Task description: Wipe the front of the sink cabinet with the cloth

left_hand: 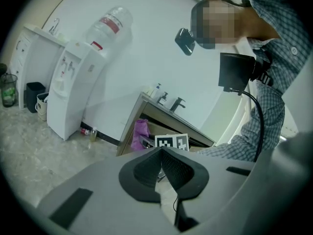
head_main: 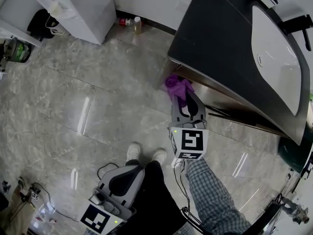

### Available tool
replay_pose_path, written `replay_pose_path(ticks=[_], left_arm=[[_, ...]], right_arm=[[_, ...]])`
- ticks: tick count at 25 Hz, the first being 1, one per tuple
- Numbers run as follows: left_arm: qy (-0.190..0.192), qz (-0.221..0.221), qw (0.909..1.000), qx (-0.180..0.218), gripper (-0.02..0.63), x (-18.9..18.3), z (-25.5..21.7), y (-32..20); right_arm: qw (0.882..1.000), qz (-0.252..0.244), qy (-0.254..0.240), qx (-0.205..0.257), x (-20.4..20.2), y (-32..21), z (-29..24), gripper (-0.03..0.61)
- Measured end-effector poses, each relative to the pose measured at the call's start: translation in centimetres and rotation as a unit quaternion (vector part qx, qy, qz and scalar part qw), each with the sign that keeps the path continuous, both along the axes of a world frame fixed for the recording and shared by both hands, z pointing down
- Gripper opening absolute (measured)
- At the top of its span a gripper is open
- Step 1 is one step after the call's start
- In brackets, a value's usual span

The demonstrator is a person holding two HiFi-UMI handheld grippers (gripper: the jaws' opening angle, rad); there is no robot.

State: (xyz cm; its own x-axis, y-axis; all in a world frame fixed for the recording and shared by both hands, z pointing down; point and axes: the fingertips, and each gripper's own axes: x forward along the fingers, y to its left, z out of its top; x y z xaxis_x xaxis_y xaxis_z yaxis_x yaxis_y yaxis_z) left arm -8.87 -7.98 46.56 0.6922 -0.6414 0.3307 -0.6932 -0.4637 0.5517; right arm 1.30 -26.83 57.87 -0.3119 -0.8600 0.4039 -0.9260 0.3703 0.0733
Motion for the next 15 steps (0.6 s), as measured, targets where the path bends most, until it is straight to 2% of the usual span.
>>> replay_pose_path(ticks=[15], left_arm=[[-0.003, 0.058, 0.9983, -0.009, 0.012, 5.6, 0.5, 0.4]], right_arm=[[0.997, 0.074, 0.003, -0.005, 9.9, 1.8, 0.6, 0.08]])
